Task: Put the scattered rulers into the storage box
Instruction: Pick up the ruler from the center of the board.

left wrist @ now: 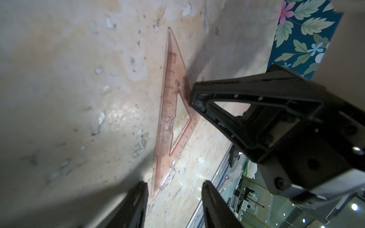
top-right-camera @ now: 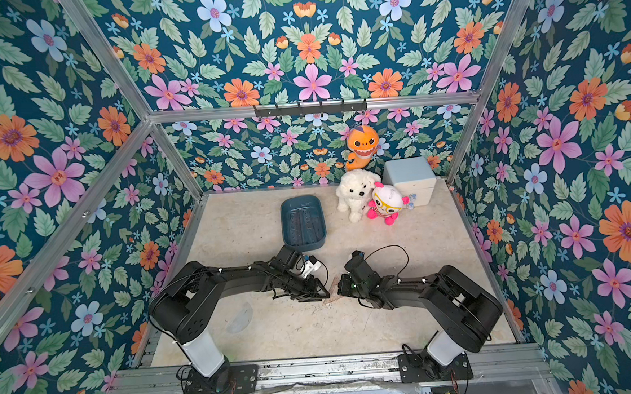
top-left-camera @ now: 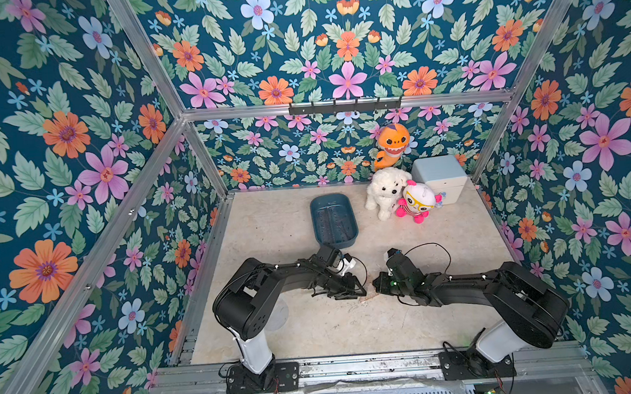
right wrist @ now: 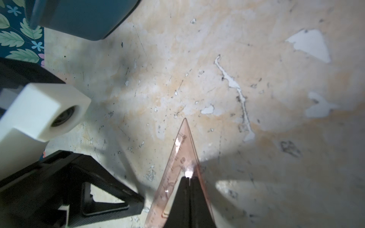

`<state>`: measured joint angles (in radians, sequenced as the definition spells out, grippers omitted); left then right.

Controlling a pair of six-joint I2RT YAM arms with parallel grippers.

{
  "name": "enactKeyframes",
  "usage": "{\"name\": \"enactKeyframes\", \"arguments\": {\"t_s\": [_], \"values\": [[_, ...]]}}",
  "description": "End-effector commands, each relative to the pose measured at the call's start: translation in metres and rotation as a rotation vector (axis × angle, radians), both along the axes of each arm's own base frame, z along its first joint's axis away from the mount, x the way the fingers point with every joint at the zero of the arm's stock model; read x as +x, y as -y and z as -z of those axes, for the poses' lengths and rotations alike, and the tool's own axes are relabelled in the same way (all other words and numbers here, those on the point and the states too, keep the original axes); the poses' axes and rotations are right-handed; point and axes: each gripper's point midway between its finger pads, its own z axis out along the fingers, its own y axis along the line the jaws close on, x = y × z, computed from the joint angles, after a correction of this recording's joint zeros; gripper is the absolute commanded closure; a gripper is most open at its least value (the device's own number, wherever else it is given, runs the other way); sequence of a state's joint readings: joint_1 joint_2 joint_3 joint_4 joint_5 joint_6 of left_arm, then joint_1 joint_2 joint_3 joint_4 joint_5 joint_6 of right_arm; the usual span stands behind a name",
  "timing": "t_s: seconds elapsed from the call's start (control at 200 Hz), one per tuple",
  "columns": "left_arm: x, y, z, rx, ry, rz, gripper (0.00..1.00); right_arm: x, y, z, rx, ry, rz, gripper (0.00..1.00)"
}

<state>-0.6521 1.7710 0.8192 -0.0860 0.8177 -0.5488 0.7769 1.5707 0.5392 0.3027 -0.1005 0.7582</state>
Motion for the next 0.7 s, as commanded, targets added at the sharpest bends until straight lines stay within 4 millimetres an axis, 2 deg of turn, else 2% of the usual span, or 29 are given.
{"name": "enactKeyframes", "arguments": {"t_s": [0.0,0.27,0.395,0.695], "values": [[0.0,-0.039,0.035,0.235,0.006,-0.057,0.48,-0.007,0.006,0.011,-0.028,-0.03,0.0,0.94],[-0.009,-0.035,0.04,0.188,-0.044,-0.061,0.48,-0.011,0.01,0.02,-0.031,-0.047,0.006,0.94],[-0.018,-0.028,0.038,0.158,-0.059,-0.019,0.48,-0.01,0.01,0.016,-0.034,-0.04,0.003,0.94],[-0.035,-0.014,0.041,0.143,-0.079,0.053,0.48,0.01,0.004,-0.04,0.003,0.063,-0.011,0.9]]}}
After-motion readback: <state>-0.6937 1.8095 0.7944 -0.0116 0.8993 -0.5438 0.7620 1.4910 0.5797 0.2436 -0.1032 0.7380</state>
